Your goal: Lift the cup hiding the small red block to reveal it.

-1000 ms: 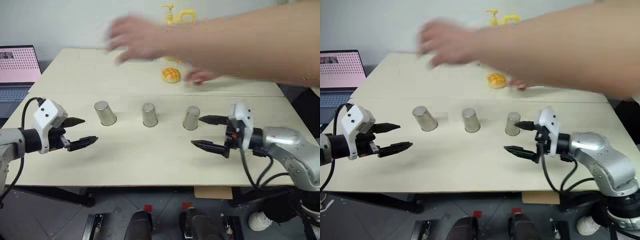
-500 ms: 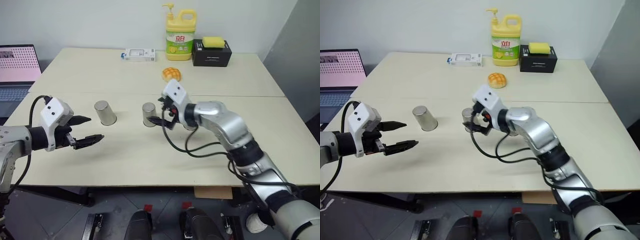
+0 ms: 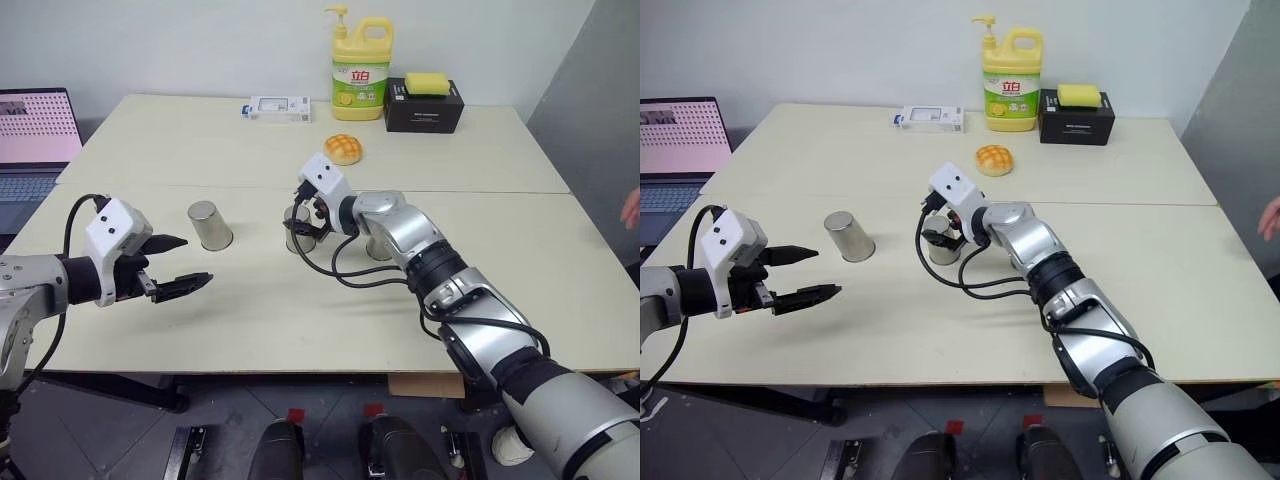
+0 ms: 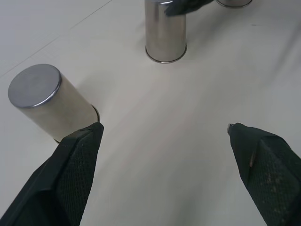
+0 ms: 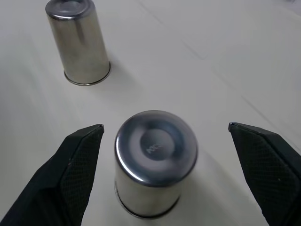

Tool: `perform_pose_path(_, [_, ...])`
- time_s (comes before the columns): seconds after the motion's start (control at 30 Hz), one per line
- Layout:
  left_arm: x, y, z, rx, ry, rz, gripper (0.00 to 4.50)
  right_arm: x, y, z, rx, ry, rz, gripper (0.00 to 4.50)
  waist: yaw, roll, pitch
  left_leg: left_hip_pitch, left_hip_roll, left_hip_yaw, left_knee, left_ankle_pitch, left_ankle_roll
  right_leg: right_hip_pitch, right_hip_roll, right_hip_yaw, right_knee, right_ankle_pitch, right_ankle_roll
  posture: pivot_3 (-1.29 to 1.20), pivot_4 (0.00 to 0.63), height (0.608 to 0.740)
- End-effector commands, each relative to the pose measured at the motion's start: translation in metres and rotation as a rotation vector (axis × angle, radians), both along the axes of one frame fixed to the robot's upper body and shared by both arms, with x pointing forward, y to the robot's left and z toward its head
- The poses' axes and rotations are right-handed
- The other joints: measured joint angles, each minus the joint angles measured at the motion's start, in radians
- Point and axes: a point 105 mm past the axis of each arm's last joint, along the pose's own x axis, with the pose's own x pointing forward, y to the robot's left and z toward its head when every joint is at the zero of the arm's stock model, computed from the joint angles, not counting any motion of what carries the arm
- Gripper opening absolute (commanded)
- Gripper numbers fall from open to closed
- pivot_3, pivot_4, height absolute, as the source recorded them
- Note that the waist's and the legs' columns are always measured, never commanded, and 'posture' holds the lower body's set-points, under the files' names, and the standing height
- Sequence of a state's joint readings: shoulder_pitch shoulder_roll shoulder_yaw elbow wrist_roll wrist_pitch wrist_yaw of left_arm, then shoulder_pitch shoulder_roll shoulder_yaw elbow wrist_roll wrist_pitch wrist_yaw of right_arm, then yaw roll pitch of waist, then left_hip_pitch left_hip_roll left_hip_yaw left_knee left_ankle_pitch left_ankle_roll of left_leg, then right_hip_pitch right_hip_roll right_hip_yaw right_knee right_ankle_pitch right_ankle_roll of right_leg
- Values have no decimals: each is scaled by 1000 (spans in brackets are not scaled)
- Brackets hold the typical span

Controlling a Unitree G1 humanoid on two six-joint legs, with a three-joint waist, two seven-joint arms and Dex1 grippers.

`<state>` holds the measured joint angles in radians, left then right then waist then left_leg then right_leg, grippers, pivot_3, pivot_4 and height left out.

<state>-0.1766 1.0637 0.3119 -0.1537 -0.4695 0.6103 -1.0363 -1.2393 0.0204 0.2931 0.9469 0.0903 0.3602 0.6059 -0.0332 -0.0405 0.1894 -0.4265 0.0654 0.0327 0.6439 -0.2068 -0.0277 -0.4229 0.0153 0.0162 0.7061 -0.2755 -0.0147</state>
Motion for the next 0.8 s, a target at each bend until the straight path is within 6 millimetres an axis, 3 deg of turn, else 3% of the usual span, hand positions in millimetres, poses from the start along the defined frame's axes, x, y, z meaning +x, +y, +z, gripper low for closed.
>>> perform_pose_path(0.03, [-1,-4,10,-3,-42,-10,4494,0,8,8,20,-5,21,4500,0,0,0,0,0,0,0,0,0,0,0,0,0,0,0,0,150,740])
perform_pose_path(0.37, [0,-7,9,-8,-45,-16,4500,1,14,18,24,-66,43,2551,0,0,0,0,0,-1,-1,0,0,0,0,-1,0,0,0,0,150,740])
perform_pose_path(0.53, [3,-10,8,-14,-44,-26,4500,-7,10,55,122,-97,94,2550,1,1,0,0,1,-1,-1,0,0,0,0,0,0,0,0,0,150,740])
perform_pose_path(0.6, [4,-12,10,-18,-47,-33,4500,-7,-3,64,136,-103,91,2550,2,0,0,-1,1,-1,-1,0,0,0,0,0,0,0,0,0,150,740])
perform_pose_path(0.8, [8,-15,10,-18,-47,-51,4500,-7,-40,59,80,-104,48,2550,4,0,0,-1,0,-1,0,0,0,1,-1,0,0,0,0,0,150,740])
